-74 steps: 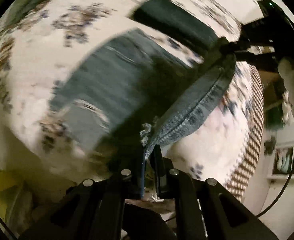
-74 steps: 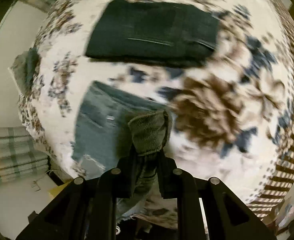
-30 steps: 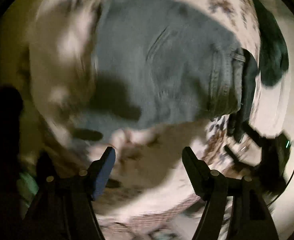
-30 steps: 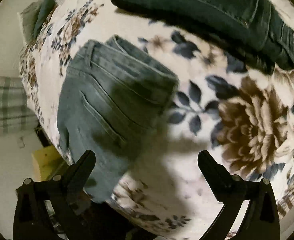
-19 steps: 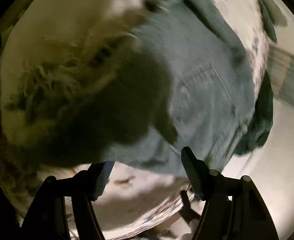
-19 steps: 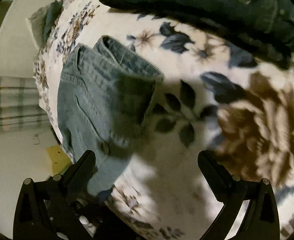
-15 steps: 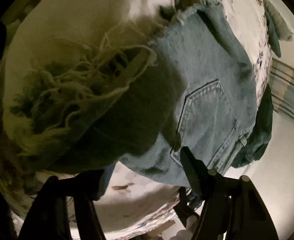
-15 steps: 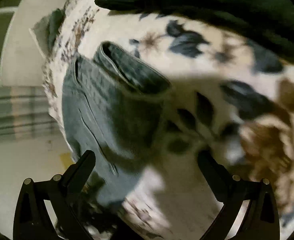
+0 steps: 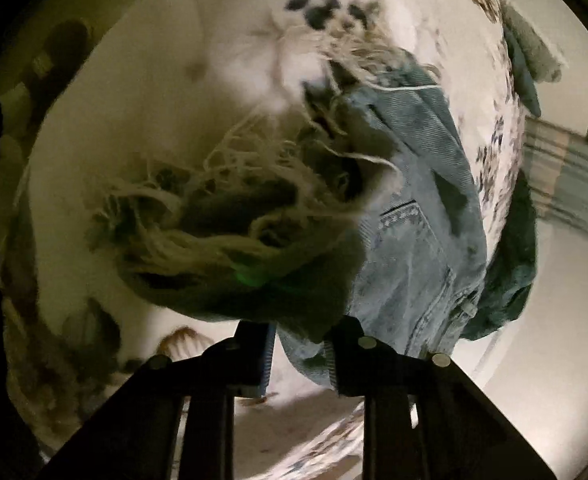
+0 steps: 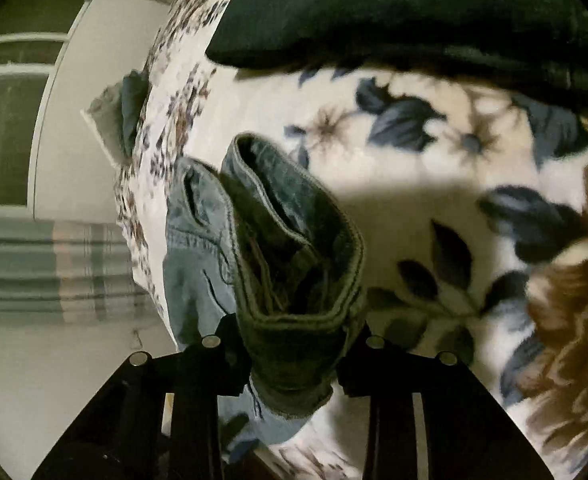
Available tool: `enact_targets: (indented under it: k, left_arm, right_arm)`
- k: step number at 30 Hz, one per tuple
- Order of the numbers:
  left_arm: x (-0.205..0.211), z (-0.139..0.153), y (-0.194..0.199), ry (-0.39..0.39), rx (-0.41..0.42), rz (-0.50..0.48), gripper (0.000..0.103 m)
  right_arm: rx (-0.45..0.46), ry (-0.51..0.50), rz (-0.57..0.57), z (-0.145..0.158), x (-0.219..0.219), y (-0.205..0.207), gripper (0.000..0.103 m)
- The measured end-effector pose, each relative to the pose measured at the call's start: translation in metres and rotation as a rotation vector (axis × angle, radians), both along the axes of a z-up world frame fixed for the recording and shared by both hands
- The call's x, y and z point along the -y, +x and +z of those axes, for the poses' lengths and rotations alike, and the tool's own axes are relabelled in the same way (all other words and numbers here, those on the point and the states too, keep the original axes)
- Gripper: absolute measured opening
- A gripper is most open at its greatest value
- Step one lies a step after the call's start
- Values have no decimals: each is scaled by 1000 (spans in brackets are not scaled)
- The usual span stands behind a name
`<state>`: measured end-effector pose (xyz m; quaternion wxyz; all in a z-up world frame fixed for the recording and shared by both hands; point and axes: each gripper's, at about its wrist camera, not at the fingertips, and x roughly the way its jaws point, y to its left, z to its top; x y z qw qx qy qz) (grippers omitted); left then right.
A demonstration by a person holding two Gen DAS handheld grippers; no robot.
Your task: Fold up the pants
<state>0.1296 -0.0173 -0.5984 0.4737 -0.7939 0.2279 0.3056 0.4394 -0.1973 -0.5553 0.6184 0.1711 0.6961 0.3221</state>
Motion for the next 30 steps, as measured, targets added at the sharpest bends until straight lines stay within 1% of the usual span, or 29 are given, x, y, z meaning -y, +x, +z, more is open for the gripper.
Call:
enact_targets:
  k: [1, 2, 3, 4, 5, 6, 7, 8, 9, 10, 11, 12, 13, 14, 15, 16, 20, 22, 24, 26, 28, 30]
  left_arm:
    - [1, -1, 0, -1, 12, 11, 24]
    - [2, -3, 0, 1, 24, 23, 29]
    - [4, -3, 1, 8, 27, 28, 31]
    - [8, -3, 1, 13, 26, 27, 37]
    - [6, -3, 5, 18, 28, 32, 46]
    - [4, -2, 9, 19, 31, 43, 51]
    - [3, -1, 11, 15, 31, 56, 59]
    - [1, -1, 13, 11, 30, 73, 64]
    - [-1, -1, 13, 8, 23, 82, 67]
    - [1, 0, 5, 0, 13, 81, 67]
    - [0, 3, 9, -14, 17, 90, 67]
    - [1, 7, 7, -15, 47, 113, 67]
    - [6, 11, 1, 1, 58, 118, 67]
    - [7, 14, 0, 27, 53, 108, 69]
    - [8, 14, 2, 50, 33, 72, 69]
    - [11, 10, 4, 53, 17, 40, 69]
    - [15, -2, 10, 73, -4, 20, 69]
    - [17, -3, 15, 51, -11, -9, 69]
    - [18, -2, 16, 73, -21, -12, 69]
    - [15, -8, 18, 58, -25, 3, 69]
    - [15, -9, 13, 17, -44, 50, 69]
    - [14, -2, 13, 33, -57, 67, 69]
  right_arm:
    - [-14, -1, -4, -4, 0, 2, 51]
    - [-42, -4, -11, -11, -1, 5, 54]
    - [-70, -1, -9, -18, -2, 8, 59]
    - [-85, 3, -4, -24, -5, 8, 67]
    - [-88, 12, 3, -28, -10, 8, 71]
    - [-89, 22, 10, -31, -14, 7, 78]
    - [-88, 30, 13, -33, -19, 7, 85]
    - [-87, 38, 13, -34, -24, 7, 87]
    - [-89, 46, 9, -34, -29, 7, 89]
    - [-91, 52, 2, -35, -32, 8, 90]
    - [-97, 57, -5, -35, -35, 8, 90]
    - [-104, 63, -11, -36, -36, 8, 90]
    - [-110, 66, -12, -36, -37, 8, 89]
    - [-115, 74, -14, -35, -37, 8, 89]
    - [-122, 86, -15, -34, -37, 9, 89]
    - [-127, 93, -15, -34, -35, 9, 89]
    - [-144, 104, -9, -35, -29, 8, 89]
    - [-142, 103, 0, -35, -27, 8, 89]
    - [-138, 101, 9, -34, -26, 7, 89]
    - [-131, 103, 27, -34, -25, 7, 89]
    - [-131, 106, 32, -35, -27, 7, 89]
    - [-130, 110, 37, -36, -29, 9, 89]
